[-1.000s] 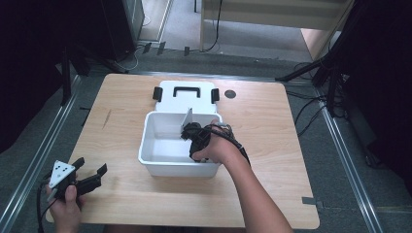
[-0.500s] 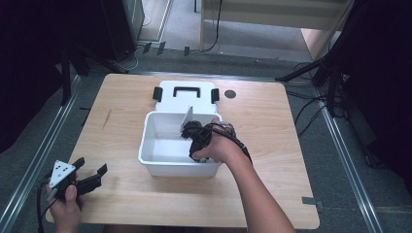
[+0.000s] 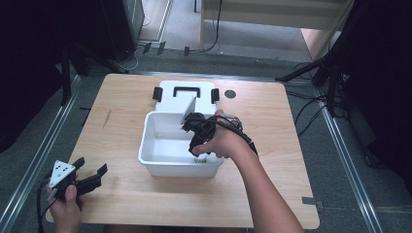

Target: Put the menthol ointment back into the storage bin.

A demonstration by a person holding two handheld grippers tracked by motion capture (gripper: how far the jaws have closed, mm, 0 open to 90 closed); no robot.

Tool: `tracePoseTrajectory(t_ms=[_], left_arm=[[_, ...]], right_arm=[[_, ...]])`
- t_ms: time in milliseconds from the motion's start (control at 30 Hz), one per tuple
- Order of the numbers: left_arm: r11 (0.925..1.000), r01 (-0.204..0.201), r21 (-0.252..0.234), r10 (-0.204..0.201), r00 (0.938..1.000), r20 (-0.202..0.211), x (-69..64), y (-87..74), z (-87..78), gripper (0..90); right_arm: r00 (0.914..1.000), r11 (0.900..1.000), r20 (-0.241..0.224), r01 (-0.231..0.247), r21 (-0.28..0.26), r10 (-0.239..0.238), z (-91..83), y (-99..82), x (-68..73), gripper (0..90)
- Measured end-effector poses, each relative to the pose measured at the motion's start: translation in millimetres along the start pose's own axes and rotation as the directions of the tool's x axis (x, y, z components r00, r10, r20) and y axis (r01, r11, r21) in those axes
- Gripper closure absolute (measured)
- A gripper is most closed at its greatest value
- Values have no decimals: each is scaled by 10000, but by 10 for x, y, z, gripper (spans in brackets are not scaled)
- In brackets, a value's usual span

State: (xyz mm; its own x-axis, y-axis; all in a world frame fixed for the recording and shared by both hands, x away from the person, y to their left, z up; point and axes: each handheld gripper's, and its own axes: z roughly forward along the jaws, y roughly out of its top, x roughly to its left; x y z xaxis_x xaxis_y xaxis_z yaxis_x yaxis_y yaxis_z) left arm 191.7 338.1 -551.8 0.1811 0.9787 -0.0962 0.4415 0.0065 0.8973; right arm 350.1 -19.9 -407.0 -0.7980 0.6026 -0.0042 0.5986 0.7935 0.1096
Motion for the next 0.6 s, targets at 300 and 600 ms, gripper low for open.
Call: tracePoseTrajectory(t_ms=[300,600], left_arm=[[10000,-4,16,4,10000,0,-1,0,0,148],[10000,-5,18,5,10000,-3,-1,0,-1,148]], right_arm=[[10000,9989,-13,-68,-469,67,-309,-96,-24,352],[9988,9958,61,-479,-777,485,-518,-302,-164,342]])
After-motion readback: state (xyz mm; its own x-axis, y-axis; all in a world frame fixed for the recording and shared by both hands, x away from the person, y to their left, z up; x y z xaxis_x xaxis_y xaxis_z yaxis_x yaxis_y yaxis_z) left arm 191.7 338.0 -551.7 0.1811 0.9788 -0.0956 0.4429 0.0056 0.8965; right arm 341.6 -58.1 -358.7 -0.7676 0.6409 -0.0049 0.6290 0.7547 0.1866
